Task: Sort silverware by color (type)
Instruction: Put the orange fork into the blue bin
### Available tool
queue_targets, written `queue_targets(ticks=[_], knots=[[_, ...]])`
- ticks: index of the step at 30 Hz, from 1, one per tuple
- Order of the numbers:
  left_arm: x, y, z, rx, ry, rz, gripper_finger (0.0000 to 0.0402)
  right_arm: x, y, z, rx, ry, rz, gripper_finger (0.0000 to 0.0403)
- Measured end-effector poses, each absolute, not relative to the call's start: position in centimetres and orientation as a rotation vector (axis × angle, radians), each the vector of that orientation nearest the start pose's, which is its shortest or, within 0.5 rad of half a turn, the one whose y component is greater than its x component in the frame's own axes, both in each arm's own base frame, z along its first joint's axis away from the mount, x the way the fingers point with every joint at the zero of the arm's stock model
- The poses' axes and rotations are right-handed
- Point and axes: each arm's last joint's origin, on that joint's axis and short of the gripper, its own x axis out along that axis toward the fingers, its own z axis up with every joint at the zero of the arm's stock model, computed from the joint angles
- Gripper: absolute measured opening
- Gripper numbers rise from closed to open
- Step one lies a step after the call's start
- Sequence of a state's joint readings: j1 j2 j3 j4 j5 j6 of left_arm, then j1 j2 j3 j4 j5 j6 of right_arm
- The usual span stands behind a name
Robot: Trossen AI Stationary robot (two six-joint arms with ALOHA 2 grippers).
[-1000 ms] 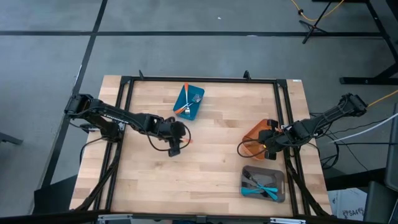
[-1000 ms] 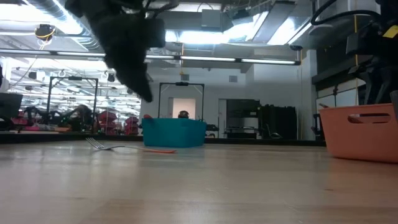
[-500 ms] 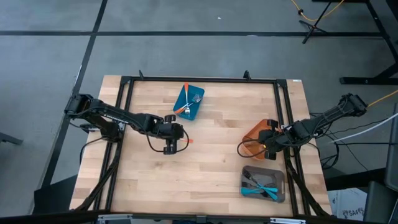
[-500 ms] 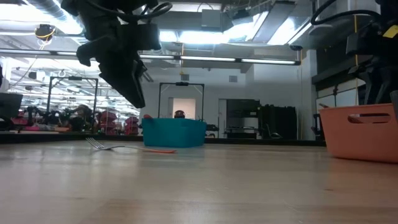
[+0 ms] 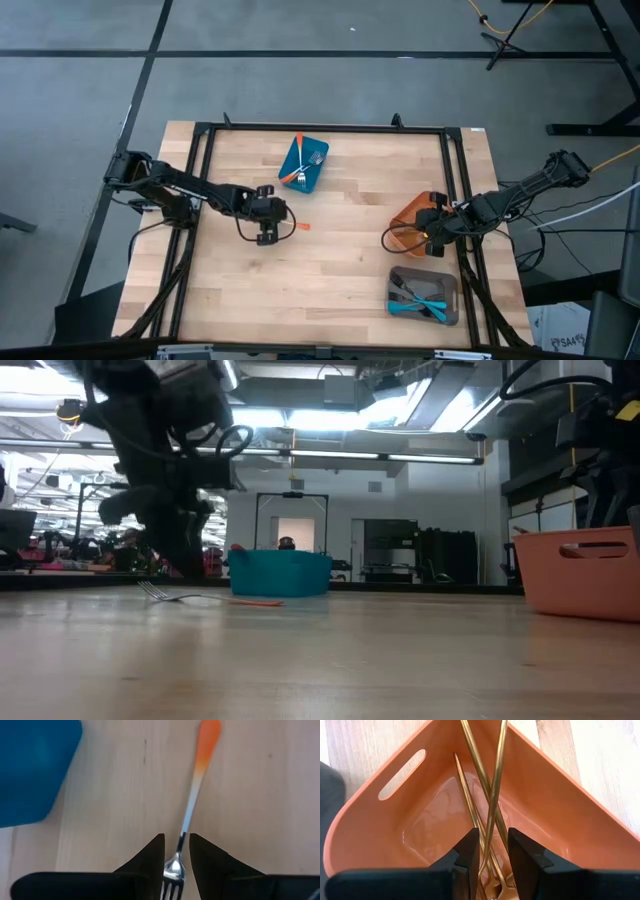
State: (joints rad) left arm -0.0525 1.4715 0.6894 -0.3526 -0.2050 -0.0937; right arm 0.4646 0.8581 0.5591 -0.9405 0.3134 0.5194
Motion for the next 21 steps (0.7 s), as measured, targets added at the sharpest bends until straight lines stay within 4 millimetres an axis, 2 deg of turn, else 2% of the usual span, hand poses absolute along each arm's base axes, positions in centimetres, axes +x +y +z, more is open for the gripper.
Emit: queue_targets(ticks=[14,21], knots=[[23.7,0.3,12.6,-0.007,1.092,0.169,0.0084,12.0,5.0,19.8,-0.009,1.131,-0.166,0.0090],[23.3,0.3,12.2,-0.012,1.102,0.166,0.0083,12.0,5.0,19.8,-0.009,1.131,-0.166,0.0090]])
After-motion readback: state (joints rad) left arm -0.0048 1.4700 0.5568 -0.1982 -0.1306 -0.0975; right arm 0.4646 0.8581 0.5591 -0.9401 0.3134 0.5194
